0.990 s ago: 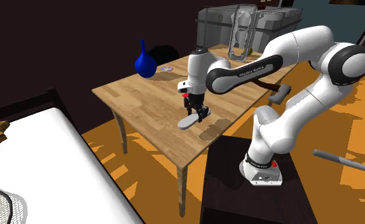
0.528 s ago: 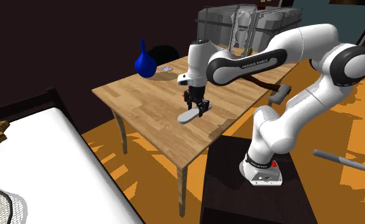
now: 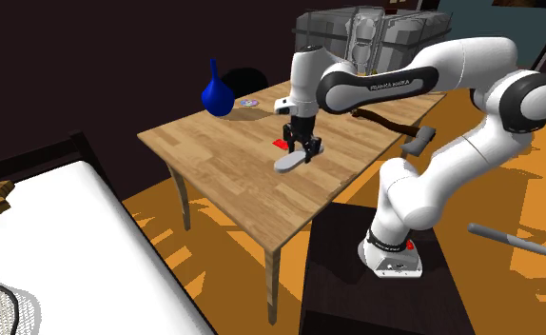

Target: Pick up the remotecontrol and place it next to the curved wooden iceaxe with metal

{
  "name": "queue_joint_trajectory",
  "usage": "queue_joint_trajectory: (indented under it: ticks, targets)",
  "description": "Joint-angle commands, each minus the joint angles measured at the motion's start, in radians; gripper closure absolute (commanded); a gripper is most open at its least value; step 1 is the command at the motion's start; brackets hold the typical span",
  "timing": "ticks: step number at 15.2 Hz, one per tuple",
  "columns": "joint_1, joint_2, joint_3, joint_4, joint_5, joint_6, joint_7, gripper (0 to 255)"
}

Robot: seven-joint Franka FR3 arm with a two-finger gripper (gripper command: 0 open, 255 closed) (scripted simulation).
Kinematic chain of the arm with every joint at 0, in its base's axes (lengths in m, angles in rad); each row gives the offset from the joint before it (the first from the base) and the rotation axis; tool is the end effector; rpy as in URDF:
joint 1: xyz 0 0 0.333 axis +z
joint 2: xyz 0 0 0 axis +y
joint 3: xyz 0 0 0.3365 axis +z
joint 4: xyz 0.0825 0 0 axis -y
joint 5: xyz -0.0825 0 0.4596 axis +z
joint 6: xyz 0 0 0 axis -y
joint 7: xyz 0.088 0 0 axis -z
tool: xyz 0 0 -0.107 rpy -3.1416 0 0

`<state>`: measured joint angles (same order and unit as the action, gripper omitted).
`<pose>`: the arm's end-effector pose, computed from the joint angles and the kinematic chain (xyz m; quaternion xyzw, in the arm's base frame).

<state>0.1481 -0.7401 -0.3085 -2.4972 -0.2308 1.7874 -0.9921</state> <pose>0.3910 -0.0905 0.5135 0.8876 0.4604 -0.0001 0.0112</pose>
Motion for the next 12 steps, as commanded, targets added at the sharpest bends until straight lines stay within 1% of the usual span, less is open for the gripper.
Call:
queue_joint_trajectory:
  ticks: [1,6,12]
  targets:
    - [-0.027,-0.038,-0.031,-0.019,-0.029,-0.014,-0.041,255]
    - [-0.095,-0.106,-0.121,-0.030,-0.108,-0.053,-0.155,255]
    - [-0.165,-0.144,-0.239,-0.004,-0.203,-0.086,-0.300,255]
